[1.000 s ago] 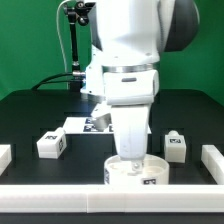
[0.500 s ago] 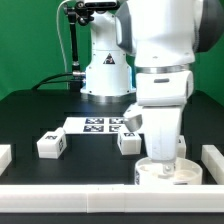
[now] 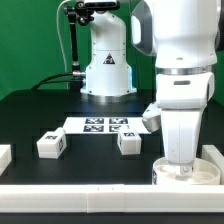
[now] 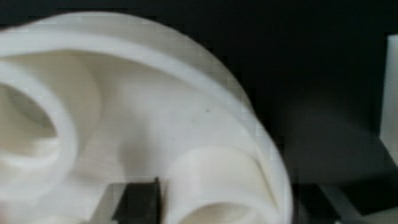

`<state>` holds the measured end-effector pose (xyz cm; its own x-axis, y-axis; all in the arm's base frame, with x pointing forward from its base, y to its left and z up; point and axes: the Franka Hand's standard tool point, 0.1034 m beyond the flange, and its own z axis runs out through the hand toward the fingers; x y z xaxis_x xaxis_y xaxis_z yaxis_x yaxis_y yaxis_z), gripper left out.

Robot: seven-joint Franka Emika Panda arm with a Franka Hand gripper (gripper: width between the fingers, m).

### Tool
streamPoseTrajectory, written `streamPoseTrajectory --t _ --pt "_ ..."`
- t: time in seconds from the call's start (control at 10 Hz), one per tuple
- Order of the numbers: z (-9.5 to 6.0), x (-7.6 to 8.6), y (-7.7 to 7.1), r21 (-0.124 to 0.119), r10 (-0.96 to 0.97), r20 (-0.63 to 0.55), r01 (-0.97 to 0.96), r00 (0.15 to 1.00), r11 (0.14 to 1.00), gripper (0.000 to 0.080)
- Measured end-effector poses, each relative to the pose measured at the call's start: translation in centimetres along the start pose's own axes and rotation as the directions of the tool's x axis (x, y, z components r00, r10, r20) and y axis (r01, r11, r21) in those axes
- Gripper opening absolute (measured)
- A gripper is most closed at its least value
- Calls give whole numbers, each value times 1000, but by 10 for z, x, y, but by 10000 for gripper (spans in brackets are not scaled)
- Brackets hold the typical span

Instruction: Assemble stool

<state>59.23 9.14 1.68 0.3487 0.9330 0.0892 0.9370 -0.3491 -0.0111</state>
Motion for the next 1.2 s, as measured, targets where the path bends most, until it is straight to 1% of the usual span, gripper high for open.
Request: streamPoseTrajectory --t 0.2,0.3,0.4,0.5,0.6,0.8,0.9,1.0,1.1,1.2 --pt "0 0 0 0 0 0 0 1000 1000 321" --pt "0 -1 0 0 1 0 -1 1000 1000 409" --pt "0 -1 0 0 1 0 -1 1000 1000 409" --pt "-1 -2 1 1 1 2 -1 1000 1000 573" --pt "-10 -7 3 11 5 11 -6 1000 1000 632" --pt "-31 -5 6 12 17 18 -17 1000 1000 646" --pt "-47 -4 8 3 31 19 -31 999 1000 646" --pt "-59 -5 7 -11 58 18 -58 998 998 649" --pt "-67 -8 2 -20 99 18 -98 995 995 649" --pt "-70 -13 -3 -19 118 23 -118 993 993 649"
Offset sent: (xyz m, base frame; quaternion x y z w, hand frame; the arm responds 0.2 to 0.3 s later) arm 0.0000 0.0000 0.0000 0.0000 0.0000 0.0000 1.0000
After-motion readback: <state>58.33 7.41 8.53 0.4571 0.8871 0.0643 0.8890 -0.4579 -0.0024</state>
